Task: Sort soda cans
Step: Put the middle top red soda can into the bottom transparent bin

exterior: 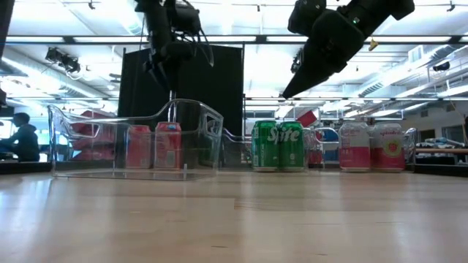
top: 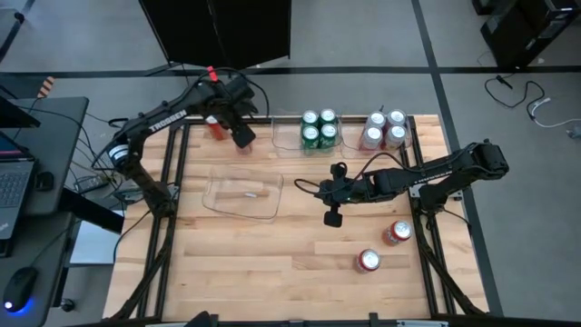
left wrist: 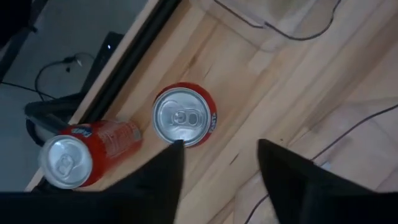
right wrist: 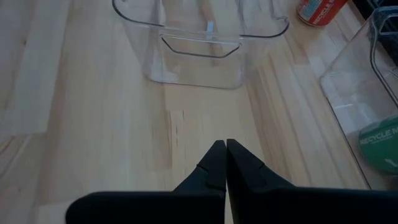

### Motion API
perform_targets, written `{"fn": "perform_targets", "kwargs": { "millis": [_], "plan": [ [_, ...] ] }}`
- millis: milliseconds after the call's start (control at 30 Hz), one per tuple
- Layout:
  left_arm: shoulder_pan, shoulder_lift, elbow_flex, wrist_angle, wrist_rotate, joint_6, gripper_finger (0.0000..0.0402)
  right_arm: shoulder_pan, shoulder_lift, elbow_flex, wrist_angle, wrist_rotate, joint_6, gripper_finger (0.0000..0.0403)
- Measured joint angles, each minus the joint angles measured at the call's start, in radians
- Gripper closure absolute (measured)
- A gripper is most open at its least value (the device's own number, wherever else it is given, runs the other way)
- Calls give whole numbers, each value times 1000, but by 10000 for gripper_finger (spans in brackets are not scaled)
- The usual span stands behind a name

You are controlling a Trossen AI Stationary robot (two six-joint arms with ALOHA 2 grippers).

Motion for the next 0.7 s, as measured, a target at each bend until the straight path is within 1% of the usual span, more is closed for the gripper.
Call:
{"fn": "perform_targets", "kwargs": {
  "millis": [67,133,200,267,467,600,700],
  "plan": [
    [1,24,0,-3,11,-1,160,0,0,0,3,-2,0,403],
    [11,50,0,-12,11,5,129,0,0,0,3,-23,0,403],
    [25,81,0,-8,18,18,108,0,0,0,3,-40,0,403],
    [40,113,0,-2,18,35,95,0,0,0,3,-45,0,403],
    [86,175,0,16,23,80,87,0,0,0,0,-46,0,403],
    [113,208,0,13,76,85,87,0,0,0,-1,-46,-1,403],
    [124,224,3,20,57,93,87,0,0,0,-1,-46,0,403]
  ]
}}
